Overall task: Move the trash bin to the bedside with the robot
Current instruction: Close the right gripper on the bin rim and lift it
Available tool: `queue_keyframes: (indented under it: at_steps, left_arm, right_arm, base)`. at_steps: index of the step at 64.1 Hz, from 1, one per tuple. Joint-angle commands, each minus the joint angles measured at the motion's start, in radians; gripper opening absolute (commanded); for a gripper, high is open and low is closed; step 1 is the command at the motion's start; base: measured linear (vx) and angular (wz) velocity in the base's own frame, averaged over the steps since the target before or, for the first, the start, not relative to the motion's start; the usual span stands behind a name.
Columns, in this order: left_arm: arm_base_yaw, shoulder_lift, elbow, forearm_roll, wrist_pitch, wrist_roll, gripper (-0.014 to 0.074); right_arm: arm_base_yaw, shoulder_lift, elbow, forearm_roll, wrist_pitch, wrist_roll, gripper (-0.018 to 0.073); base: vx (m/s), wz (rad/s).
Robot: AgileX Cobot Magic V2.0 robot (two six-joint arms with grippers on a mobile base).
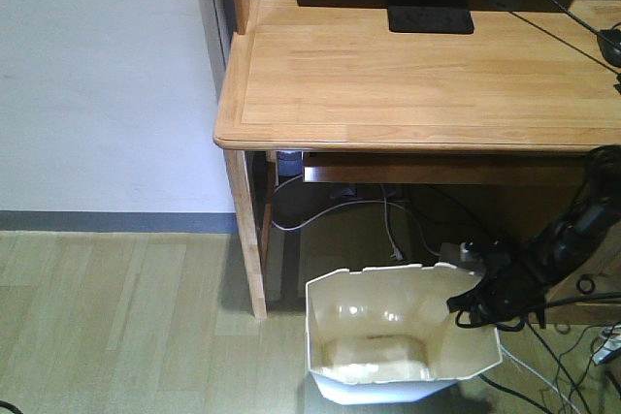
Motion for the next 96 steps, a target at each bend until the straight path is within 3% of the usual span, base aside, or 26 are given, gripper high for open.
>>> queue_keyframes:
  at_steps: [1, 8, 19, 39, 96]
  left_arm:
    - [-0.006, -0.016, 0.012, -0.009, -0.075, -0.014, -0.0006]
    - [-0.006, -0.016, 0.012, -0.009, -0.075, -0.014, -0.0006]
    - [-0.006, -0.016, 0.012, -0.009, -0.075, -0.014, -0.0006]
    - [-0.006, -0.016, 0.012, -0.009, -0.075, -0.014, -0.0006]
    - [-0.006, -0.016, 0.012, -0.009, -0.075, -0.014, -0.0006]
  right_arm:
    - [-0.035, -0.175, 0.077, 0.163, 0.184, -0.181, -0.0002]
    - [-0.075, -0.287, 0.167, 0.282, 0.239, -0.292, -0.0002]
    - [-0.103, -0.445, 0.288, 0.379, 0.313, -0.386, -0.0002]
    - [-0.102, -0.622, 0.453, 0.41, 0.329, -0.433, -0.0002]
    - [-0.103, -0.627, 0.45, 0.436, 0.365, -0.443, -0.0002]
  base:
    - [0.0, 0.0]
    - [0.0, 0.0]
    - [0.0, 0.0]
    - [0.0, 0.0]
    - [0.0, 0.02]
